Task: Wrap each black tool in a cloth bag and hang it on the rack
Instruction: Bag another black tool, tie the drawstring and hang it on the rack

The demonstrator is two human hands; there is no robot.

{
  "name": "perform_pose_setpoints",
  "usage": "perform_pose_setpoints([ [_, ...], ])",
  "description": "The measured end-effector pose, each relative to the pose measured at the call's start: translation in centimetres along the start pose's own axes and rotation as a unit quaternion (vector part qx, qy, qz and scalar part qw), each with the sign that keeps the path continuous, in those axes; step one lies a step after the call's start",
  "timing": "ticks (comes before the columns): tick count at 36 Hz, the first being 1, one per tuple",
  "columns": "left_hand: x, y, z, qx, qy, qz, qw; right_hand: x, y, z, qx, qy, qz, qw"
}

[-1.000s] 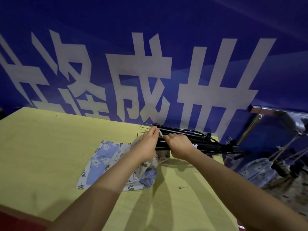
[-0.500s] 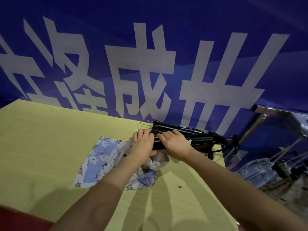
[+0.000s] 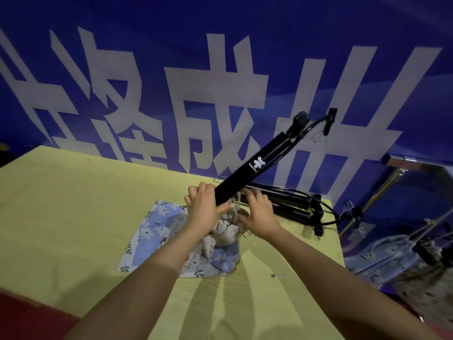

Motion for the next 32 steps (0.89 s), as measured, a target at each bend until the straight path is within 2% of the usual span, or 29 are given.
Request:
perform_pose_setpoints([
  [3,-0.5,0.1,-0.4,0.011,0.038,-0.016,0.999,-1.0,-1.0,0.5,-0.047,-0.008,-0.008,0.999],
  [7,-1.1,0.2,-0.7,0.024,0.058,-0.028,0.998,-1.3,-1.2,-0.7,-0.020,-0.203,0.037,0.978],
  [11,-1.4,0.5,-0.6,0.022,0.061,-0.035,0.997,-1.9,-1.5,-2.3,0.009,-0.272,0.046,0.961],
  [17,-0.6,0.3,-0.4,0.029,0.071,-0.030,0.997,-3.2,-1.9,-4.1,0.001,-0.438,0.090,0.895],
  [21,-0.3,0.1,-0.1,0.016,0.069,-0.018,0.997,-2.8,-1.8,-4.2,-0.001,-0.478,0.104,0.872],
  [26,-0.1,0.3,0.4,-0.010,0.071,-0.003,0.997,-3.0,-1.6,-4.8,0.030,-0.527,0.076,0.846],
  [29,0.2,0.4,0.5,-0.039,0.076,0.016,0.996,-2.5,-1.6,-4.7,0.063,-0.495,0.077,0.863],
  [32,-0.1,0.6,1.2,-0.097,0.021,0.029,0.995,-2.3,-1.4,-4.6,0.095,-0.463,0.067,0.879],
])
Point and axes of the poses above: each hand's wrist, its own y-axis away from the middle knuckle, its own z-axis out of the palm, x = y × z, the point moved 7 cm from there along -y, towards the middle knuckle, and after that the axes turned 6 degrees about y, right-handed, at the moved point
